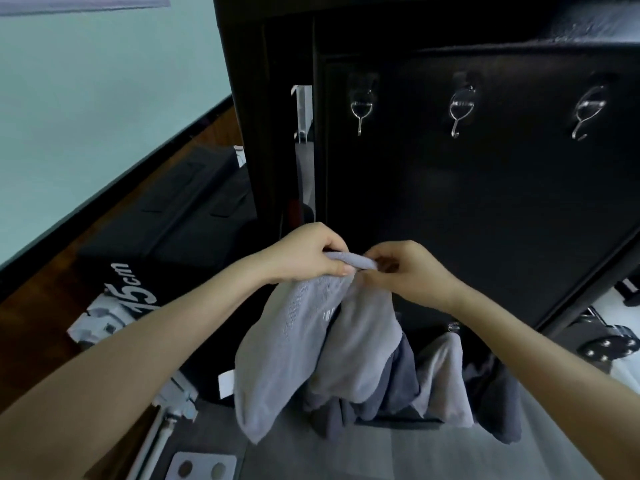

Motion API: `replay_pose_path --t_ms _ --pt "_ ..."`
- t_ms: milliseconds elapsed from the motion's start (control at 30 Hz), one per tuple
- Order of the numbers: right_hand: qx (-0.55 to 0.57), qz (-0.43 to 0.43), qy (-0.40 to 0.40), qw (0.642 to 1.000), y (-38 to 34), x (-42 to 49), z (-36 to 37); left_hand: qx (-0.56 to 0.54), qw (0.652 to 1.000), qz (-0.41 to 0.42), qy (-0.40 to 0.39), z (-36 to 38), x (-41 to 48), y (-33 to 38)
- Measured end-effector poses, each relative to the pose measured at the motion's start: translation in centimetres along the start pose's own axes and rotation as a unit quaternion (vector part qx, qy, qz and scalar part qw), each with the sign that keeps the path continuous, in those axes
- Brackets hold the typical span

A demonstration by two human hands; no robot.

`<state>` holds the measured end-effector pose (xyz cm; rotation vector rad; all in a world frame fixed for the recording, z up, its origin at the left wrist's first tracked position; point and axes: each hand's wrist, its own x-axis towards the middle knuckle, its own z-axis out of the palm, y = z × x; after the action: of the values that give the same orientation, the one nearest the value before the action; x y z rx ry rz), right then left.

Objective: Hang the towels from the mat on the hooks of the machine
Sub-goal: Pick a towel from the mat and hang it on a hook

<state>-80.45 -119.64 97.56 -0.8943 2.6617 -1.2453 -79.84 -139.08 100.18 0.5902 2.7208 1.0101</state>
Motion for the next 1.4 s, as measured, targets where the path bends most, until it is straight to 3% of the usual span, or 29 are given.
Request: replay_pose_path --t_ms 100,200,333,467,600,767,867,967,1100,1167,1233,1300,1400 --pt "-0.137 -0.05 0.054 0.988 -0.2 1.2 0.1 0.027 0.999 -0.001 0.034 -1.0 0.7 -0.2" --pt "-0.164 -0.057 0.075 0.982 -0.1 2.0 -0.3 0.038 0.997 0.0 0.066 -1.9 1.3 0.0" --pt "-0.076 -0.024 -0.009 0.997 -0.9 2.8 -3.5 0.029 0.997 -0.003 0.076 -4.1 1.8 1.1" --pt "0.077 0.028 -0.071 0.994 -2.3 3.6 -7.5 -0.069 0.996 0.018 0.053 -6.6 1.7 2.8" --pt "0.154 0.032 0.018 0.987 -4.4 5.0 -8.7 -0.091 0.982 0.025 0.163 -7.8 2.9 3.8" --pt "0.233 0.033 0.201 0.951 -5.8 8.5 -8.5 -0.174 0.907 0.006 0.384 -7.7 6.2 3.8" --pt "0.171 0.014 0.319 0.932 -5.2 9.9 -6.9 -0.111 0.878 0.006 0.466 -6.6 7.7 2.9" --pt "0.035 -0.008 0.418 0.908 -4.8 10.3 -4.9 -0.054 0.848 0.025 0.527 -5.4 8.3 2.6" --pt "-0.086 -0.029 0.462 0.882 -4.3 10.8 -3.8 0.06 0.798 0.001 0.599 -4.7 8.7 2.7" --pt "-0.201 -0.033 0.496 0.844 -3.9 11.1 -3.7 0.109 0.772 -0.042 0.624 -4.6 8.7 2.5" --pt "-0.295 -0.03 0.538 0.789 -3.6 11.4 -3.9 0.104 0.781 -0.052 0.613 -4.5 8.6 2.5" --pt "-0.34 -0.032 0.549 0.763 -3.5 11.6 -4.1 0.068 0.813 -0.04 0.576 -4.2 8.4 2.8" --pt "-0.273 -0.057 0.533 0.799 -3.6 11.7 -3.6 -0.038 0.851 -0.03 0.523 -3.8 8.4 2.5"
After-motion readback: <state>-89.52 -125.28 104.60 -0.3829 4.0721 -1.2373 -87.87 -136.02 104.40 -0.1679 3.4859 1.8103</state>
